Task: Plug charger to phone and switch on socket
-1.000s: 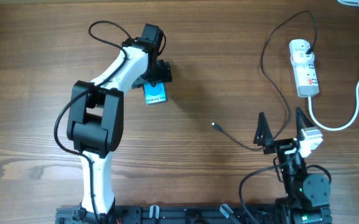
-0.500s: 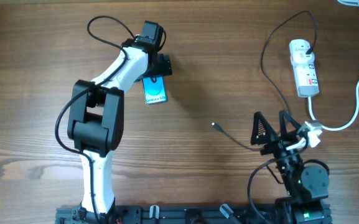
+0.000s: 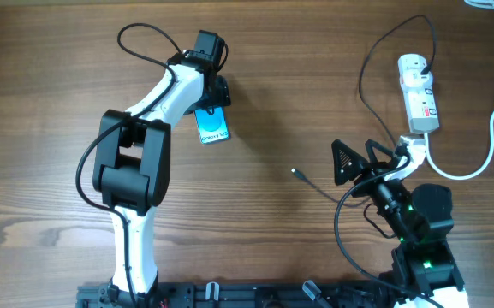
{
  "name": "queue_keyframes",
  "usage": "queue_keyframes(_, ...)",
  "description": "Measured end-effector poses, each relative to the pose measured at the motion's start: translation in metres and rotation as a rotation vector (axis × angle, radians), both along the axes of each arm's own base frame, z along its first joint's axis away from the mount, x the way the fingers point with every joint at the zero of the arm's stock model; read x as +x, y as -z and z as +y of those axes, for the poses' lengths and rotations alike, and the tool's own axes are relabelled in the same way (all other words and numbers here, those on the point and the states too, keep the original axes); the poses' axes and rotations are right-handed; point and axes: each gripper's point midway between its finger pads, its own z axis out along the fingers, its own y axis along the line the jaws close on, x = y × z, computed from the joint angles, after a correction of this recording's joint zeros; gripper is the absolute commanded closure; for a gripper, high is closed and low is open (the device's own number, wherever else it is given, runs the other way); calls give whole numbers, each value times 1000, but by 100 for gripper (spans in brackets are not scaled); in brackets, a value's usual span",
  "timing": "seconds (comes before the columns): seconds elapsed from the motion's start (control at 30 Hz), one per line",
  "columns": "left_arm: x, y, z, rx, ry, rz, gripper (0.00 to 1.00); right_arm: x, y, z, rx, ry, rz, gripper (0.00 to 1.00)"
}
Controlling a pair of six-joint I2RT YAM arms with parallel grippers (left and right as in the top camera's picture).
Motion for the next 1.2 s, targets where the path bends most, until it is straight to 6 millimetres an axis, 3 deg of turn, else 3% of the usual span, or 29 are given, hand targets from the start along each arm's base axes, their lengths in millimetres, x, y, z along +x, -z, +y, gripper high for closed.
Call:
queue_keyframes(0.13, -1, 0, 0, 0, 0, 3, 22, -1, 4, 0, 4, 0, 20, 0)
queue_keyframes(0.3, -2, 0, 1, -5, -2, 14, 32, -2, 4, 3, 15, -18, 26, 0)
queue_keyframes(0.5, -6, -4, 8, -105, -42, 71, 40, -9, 26, 9, 13, -53, 133, 0)
queue_keyframes(0.67, -21, -11, 15, -137, -77, 195, 39, -5, 2, 9, -13, -60, 147, 0)
queue_keyframes(0.77, -14, -27, 10, -157, -76, 187, 39, -3, 8, 10, -24, -61, 194, 0)
queue_keyframes(0.87, -18, -28, 10, -158, -77, 204, 38, -3, 29, 10, -44, -65, 286, 0)
queue_keyframes(0.97, -20, -28, 10, -159, -83, 212, 39, -11, 68, 20, -36, -131, 481, 0)
queue_keyframes(1.07, -31, -31, 11, -155, -95, 261, 39, -42, 116, 29, -50, -225, 853, 0)
queue_keyframes(1.1, -32, -35, 12, -153, -98, 272, 38, -47, 117, 31, -81, -269, 956, 0)
queue_keyframes(1.13, -33, -44, 11, -154, -101, 280, 38, -34, 104, 33, -127, -315, 984, 1)
queue_keyframes(1.17, -31, -51, 9, -163, -100, 275, 39, -17, 89, 36, -149, -338, 950, 2)
queue_keyframes(1.2, -30, -62, 5, -189, -97, 280, 38, 15, 60, 45, -153, -376, 838, 12)
